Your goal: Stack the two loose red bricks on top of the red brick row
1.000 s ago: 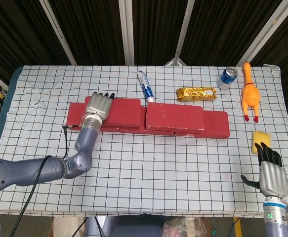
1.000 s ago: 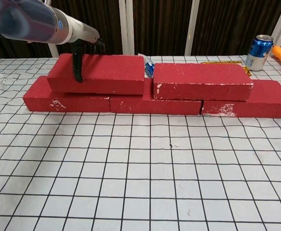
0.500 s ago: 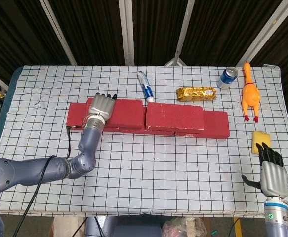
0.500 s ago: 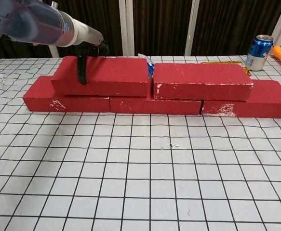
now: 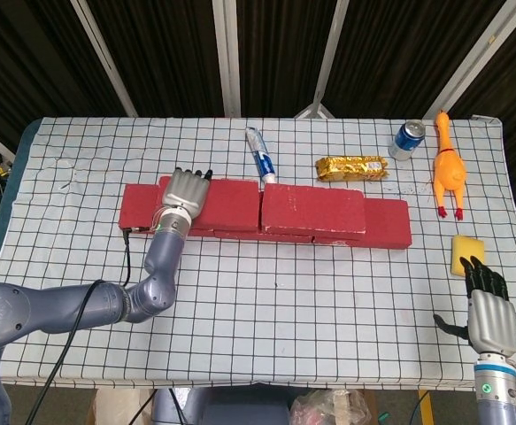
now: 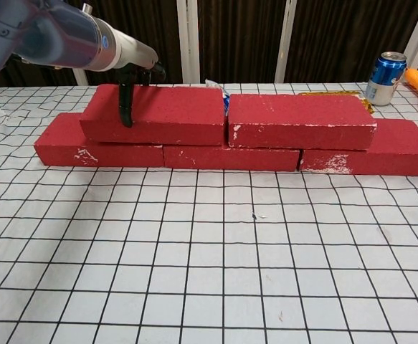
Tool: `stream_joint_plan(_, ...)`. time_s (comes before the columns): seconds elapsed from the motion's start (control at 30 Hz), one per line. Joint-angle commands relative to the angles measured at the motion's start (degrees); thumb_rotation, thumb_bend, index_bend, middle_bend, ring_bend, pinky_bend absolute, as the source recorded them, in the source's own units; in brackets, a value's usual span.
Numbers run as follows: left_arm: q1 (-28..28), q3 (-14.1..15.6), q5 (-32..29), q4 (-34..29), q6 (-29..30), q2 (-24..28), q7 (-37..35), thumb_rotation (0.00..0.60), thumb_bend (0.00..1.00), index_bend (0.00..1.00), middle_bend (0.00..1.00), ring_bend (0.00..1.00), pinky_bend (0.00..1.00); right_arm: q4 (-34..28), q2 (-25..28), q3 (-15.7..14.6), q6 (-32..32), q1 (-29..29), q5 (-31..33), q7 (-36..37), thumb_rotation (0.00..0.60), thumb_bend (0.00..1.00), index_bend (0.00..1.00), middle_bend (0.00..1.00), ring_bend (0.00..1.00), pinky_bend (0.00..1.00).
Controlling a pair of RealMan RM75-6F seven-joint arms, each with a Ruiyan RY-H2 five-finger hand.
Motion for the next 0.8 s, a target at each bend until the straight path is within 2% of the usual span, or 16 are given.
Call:
stream_joint_plan(0.03,-0.1,0.0,-0.2,0.0,0.2,-0.1,0.2,0.600,0.00,0.07,0.27,0.20,0.20,0.0,0.0,0.0,0.0,0.0,0.1,0.0,0.600,0.19,0.01,0.00,0.00,0.00)
stream_joint_plan(0.47,-0.5,-0.3,-0.6,1.1,0.6,-1.4,1.4,0.600,0.00,0.06,0.16,0.10,0.16,-0.2,0.1,0.0,0.1,0.0,0.4,0.2,0.600,0.19,0.01,0.00,0.00,0.00)
stream_joint_plan(0.8,-0.6,-0.6,-0.7,1.3,1.3,-2.0,2.1,0.600,0.00,0.05,0.12,0.08,0.14,-0.3,0.2,0.1,0.1,0.0,0.8,0.2,0.600,0.19,0.01,0.00,0.00,0.00)
